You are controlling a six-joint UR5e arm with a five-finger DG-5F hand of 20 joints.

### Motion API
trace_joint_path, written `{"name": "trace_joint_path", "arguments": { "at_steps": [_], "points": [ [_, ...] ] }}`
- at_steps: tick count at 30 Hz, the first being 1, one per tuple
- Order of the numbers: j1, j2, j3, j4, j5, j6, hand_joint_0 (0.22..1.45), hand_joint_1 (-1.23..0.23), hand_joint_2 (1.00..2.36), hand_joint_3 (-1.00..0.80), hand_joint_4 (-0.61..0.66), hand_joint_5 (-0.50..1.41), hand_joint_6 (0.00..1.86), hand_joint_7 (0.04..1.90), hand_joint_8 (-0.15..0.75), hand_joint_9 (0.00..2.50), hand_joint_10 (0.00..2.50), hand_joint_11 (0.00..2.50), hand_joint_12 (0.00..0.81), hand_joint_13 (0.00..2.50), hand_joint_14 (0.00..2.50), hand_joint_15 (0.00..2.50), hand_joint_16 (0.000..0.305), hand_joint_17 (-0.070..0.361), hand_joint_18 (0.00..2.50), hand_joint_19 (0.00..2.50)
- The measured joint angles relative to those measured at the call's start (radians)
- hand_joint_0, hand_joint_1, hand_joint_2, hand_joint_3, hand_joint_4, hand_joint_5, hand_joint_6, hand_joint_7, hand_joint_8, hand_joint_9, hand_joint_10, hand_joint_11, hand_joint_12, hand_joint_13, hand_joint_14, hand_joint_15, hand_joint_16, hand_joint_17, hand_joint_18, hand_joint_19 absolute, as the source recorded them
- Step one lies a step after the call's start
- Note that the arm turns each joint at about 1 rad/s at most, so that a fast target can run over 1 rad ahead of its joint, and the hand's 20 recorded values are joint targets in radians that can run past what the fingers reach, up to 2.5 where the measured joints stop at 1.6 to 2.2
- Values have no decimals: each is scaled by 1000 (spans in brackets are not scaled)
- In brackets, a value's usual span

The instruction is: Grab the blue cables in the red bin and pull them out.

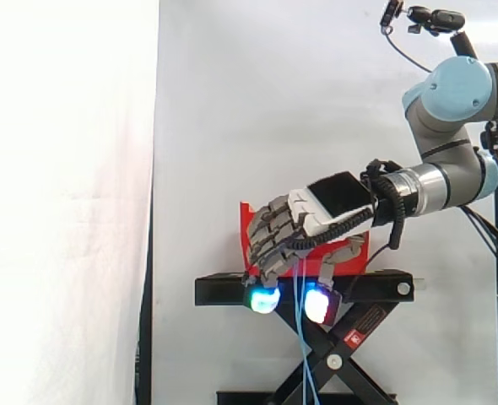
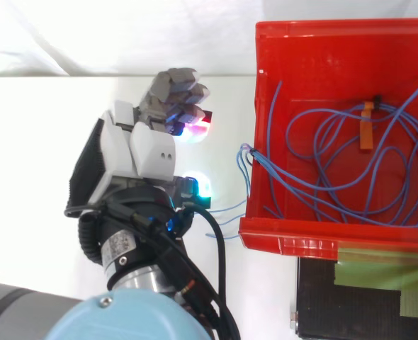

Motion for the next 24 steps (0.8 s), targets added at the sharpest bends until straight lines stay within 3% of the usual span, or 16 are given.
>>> {"name": "trace_joint_path", "arguments": {
  "at_steps": [11,24],
  "points": [
    [-24,16,-25,-19,-7,-71,719,-995,1000,-1000,135,758,0,761,239,902,27,805,345,789,22,651,46,103,534,712],
    [-41,42,-40,-25,-7,-108,721,-991,1000,-1000,145,763,0,770,242,907,26,816,343,790,22,647,45,102,534,714]
  ]
}}
